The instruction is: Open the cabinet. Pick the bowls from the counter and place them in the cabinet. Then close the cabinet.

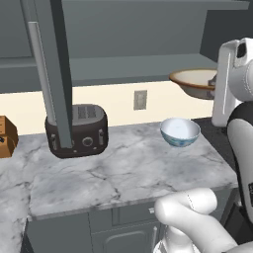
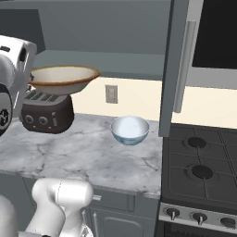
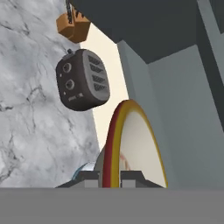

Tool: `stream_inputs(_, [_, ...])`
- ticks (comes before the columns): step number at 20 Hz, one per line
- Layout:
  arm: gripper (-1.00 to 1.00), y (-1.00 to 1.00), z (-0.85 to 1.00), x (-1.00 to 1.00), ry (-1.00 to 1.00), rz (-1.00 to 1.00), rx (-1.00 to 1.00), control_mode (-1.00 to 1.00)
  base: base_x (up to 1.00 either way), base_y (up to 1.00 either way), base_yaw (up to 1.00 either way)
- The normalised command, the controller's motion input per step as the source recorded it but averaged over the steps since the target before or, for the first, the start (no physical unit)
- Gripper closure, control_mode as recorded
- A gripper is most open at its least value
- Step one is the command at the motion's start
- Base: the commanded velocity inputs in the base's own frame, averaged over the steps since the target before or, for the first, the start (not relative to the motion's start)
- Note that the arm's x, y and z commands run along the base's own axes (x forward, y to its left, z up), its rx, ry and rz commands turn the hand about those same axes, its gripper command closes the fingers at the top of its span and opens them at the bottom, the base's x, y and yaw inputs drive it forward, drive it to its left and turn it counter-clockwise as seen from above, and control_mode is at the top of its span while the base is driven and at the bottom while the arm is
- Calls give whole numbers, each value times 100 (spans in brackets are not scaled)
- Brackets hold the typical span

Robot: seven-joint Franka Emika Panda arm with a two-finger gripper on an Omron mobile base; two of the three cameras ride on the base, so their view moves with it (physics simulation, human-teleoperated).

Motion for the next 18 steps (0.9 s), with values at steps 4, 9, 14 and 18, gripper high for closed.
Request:
stream_inputs(4, [100,12,0,8,-6,16,-11,-100,0,0,0])
stream_inputs(9, [100,25,0,23,-3,12,-8,-100,0,0,0])
stream_inputs(14, [100,22,0,41,0,3,-1,-100,0,0,0])
stream_inputs(18, [100,9,0,51,0,0,0,-100,0,0,0])
